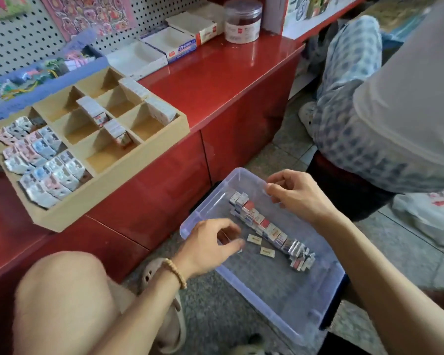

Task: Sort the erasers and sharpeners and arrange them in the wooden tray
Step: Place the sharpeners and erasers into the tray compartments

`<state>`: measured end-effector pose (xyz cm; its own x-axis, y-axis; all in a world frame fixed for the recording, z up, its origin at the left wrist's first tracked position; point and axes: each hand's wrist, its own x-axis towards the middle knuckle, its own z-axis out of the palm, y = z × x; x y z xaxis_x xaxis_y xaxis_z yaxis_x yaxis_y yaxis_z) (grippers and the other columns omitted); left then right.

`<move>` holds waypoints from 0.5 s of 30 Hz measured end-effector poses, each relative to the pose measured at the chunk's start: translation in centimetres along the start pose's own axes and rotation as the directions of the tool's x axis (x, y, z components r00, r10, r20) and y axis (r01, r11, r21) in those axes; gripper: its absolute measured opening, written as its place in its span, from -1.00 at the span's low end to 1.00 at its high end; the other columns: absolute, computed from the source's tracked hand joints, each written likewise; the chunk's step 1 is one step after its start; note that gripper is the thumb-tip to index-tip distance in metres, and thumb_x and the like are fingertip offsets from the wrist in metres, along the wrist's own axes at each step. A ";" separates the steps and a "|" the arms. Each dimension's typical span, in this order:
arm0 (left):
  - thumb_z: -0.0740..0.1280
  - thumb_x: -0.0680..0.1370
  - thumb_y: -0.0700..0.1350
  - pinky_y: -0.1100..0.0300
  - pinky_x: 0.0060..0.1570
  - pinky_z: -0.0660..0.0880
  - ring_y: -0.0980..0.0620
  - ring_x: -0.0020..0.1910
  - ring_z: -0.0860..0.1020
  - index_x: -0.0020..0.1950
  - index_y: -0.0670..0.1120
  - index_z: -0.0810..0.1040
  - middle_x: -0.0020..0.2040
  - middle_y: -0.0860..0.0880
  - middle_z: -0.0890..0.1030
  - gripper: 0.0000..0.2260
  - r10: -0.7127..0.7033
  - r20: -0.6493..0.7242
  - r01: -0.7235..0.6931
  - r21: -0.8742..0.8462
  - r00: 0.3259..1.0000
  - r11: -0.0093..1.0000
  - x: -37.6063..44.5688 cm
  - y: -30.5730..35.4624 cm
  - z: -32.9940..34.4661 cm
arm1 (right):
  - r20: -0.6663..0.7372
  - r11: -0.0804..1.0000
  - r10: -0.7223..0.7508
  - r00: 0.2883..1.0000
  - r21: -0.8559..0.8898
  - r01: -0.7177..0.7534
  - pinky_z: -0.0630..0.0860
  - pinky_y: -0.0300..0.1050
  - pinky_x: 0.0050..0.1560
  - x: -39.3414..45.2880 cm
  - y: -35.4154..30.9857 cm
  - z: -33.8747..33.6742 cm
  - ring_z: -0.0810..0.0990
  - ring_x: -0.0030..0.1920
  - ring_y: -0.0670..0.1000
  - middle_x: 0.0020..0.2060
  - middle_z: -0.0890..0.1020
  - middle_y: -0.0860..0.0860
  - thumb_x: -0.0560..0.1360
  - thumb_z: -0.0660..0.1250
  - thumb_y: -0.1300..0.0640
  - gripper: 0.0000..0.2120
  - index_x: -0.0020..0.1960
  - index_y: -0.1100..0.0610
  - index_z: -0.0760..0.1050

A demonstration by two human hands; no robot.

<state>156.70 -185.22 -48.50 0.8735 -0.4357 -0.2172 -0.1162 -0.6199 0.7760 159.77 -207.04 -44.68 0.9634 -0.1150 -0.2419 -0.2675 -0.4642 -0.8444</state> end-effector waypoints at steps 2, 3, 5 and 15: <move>0.45 0.51 -0.06 0.45 -0.16 0.42 0.22 -0.14 0.58 -0.01 -0.03 0.63 -0.15 0.13 0.65 -0.89 -0.016 0.016 0.016 -0.001 1.000 1.000 0.8 -0.8 2.2 | 0.000 0.998 0.054 0.999 0.018 -0.054 0.63 0.06 -0.08 0.8 2.2 0.0 0.65 -0.28 -0.10 -0.25 0.68 0.02 0.53 0.39 0.11 -0.97 -0.07 0.05 0.61; 0.45 0.51 -0.05 0.44 -0.16 0.42 0.23 -0.15 0.58 -0.03 -0.01 0.63 -0.17 0.13 0.64 -0.91 -0.030 0.028 0.030 0.005 0.999 1.000 1.2 -1.3 3.2 | -0.007 0.996 0.089 0.996 0.032 -0.088 0.63 0.06 -0.07 1.4 3.5 0.1 0.65 -0.27 -0.09 -0.24 0.68 0.03 0.53 0.38 0.12 -0.95 -0.05 0.06 0.62; 0.45 0.50 -0.03 0.42 -0.16 0.43 0.22 -0.16 0.58 -0.06 0.03 0.61 -0.19 0.15 0.64 -0.94 -0.066 0.063 0.065 0.017 0.996 0.998 2.0 -2.6 5.2 | -0.025 0.982 0.172 0.985 0.079 -0.169 0.64 0.10 -0.04 2.4 6.2 0.5 0.68 -0.23 0.00 -0.23 0.69 0.06 0.53 0.36 0.14 -0.93 -0.03 0.09 0.62; 0.22 0.45 0.26 0.14 -0.11 0.55 0.16 -0.14 0.56 0.02 0.02 0.61 -0.16 0.16 0.56 -0.62 -0.111 0.198 0.051 0.283 0.974 0.958 6.3 -10.2 9.3 | 0.050 0.784 0.593 0.803 0.190 -0.591 0.60 0.12 0.00 7.3 21.1 10.2 0.62 -0.14 0.11 -0.21 0.64 0.10 0.50 0.37 0.18 -0.93 -0.12 0.12 0.63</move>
<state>159.00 -187.77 -63.28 0.7698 -0.4851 -0.4148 -0.2005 -0.8008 0.5644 161.02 -208.72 -69.11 0.6146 -0.3242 -0.7191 -0.7819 -0.1296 -0.6098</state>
